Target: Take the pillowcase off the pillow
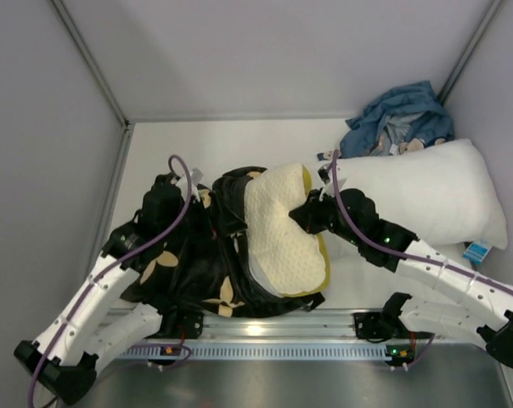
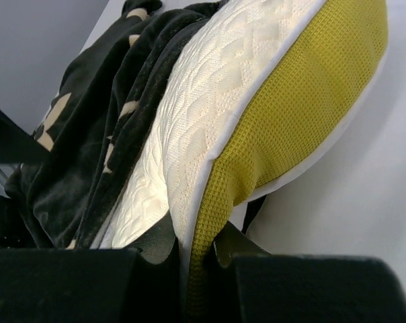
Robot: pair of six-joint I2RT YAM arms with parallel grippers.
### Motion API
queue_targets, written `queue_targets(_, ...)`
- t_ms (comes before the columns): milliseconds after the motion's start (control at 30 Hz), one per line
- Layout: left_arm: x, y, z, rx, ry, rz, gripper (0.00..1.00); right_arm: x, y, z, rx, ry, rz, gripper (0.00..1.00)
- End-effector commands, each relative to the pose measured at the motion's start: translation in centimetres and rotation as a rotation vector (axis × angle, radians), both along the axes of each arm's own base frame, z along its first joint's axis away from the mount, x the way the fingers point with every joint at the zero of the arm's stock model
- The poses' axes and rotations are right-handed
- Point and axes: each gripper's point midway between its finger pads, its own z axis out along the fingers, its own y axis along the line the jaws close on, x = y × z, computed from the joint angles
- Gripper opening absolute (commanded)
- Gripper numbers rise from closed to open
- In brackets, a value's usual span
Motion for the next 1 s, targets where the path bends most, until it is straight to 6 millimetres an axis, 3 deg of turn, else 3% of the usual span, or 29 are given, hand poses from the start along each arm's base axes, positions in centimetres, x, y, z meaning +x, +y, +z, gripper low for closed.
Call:
queue_targets(0,-1.7,-0.9,-2.7,-0.063,0.108,0.051,0.98,1.5,0.5,6.4,0.131,-0.113,-0.047,0.00)
queue_targets(33,-2.6,-1.5,-4.5,-0.050,0.143,0.025,0.98,1.7,0.5,6.8,0.135,-0.120,-0.053,0.00)
queue_targets(100,-3.0,-2.5,-5.6,-0.053,0.174,0.017,0.95,1.9,0.3,7.4,0.142,-0.135,-0.065,0.00)
queue_targets(233,-4.4,-4.5,-6.8,-0.012,0.181,-0.028,0.94,2.1,-0.2,9.3,0.163,-0.173,-0.076,0.00)
queue_targets(400,-4.6,-5.8,-8.1,0.018,0.184,-0.042,0.91,1.1,-0.6,10.8,0.206,-0.188,-0.045,0.00)
queue_targets(500,-4.5,-7.3,-8.9,0.034,0.186,-0.080,0.72,1.0,-0.8,11.1,0.211,-0.197,-0.046,0.00)
queue_targets(533,-5.0,-8.1,-8.7,0.029,0.180,-0.115,0.60,1.2,-0.9,11.5,0.213,-0.205,-0.054,0.00)
queue_targets(567,-4.9,-8.8,-8.7,0.026,0.169,-0.136,0.34,1.4,-1.0,11.6,0.209,-0.211,-0.065,0.00)
queue_targets(633,-5.4,-9.7,-8.4,0.025,0.151,-0.169,0.08,1.8,-1.0,12.0,0.205,-0.221,-0.076,0.00)
queue_targets(667,-5.5,-9.7,-8.5,0.036,0.145,-0.180,0.00,2.2,-1.2,12.2,0.204,-0.228,-0.095,0.00)
queue_targets(833,-4.9,-7.9,-9.7,0.098,0.140,-0.103,0.00,4.0,-0.6,12.8,0.226,-0.220,-0.134,0.00)
queue_targets(967,-4.6,-5.9,-11.6,0.195,0.169,-0.043,0.00,4.7,-0.9,15.6,0.266,-0.256,-0.146,0.00)
